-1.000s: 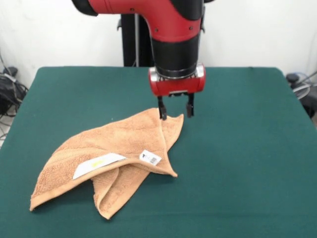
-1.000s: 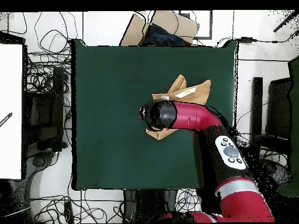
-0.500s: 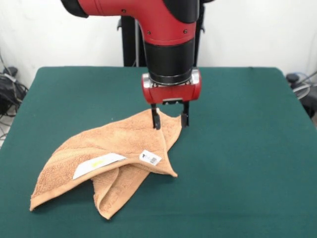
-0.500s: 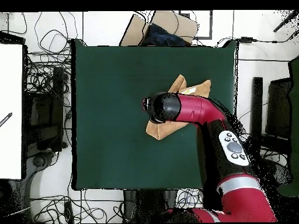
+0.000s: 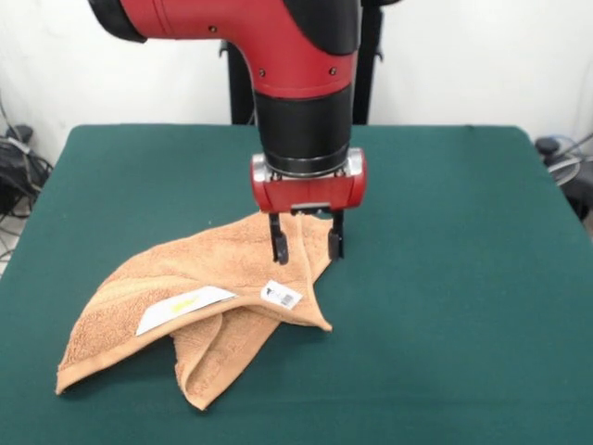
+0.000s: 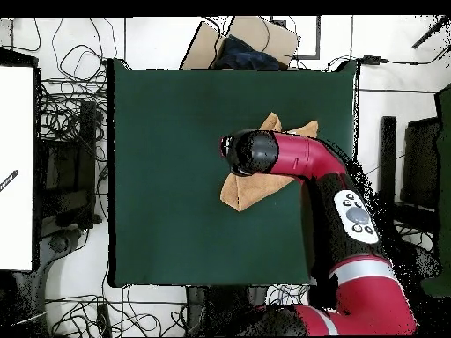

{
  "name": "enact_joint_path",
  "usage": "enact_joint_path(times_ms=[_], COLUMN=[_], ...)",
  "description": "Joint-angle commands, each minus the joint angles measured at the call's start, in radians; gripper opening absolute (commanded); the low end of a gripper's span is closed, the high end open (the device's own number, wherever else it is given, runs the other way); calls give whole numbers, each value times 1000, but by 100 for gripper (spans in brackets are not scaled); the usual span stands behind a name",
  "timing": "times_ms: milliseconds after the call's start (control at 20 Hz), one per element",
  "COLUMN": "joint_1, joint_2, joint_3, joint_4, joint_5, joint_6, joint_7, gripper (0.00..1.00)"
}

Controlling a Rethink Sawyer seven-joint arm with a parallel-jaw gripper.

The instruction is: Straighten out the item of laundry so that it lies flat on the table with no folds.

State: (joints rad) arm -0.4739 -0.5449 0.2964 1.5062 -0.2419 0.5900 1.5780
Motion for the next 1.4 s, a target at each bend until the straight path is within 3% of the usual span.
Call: enact_joint_path(times_ms=[50,1400], joint_1=[-3,-9], joint_2=[69,121], joint_3=[54,94], joint_4=[-28,-97], joint_5=[6,-1], joint_6=[6,-43], joint_7=[34,12], gripper=[100,100])
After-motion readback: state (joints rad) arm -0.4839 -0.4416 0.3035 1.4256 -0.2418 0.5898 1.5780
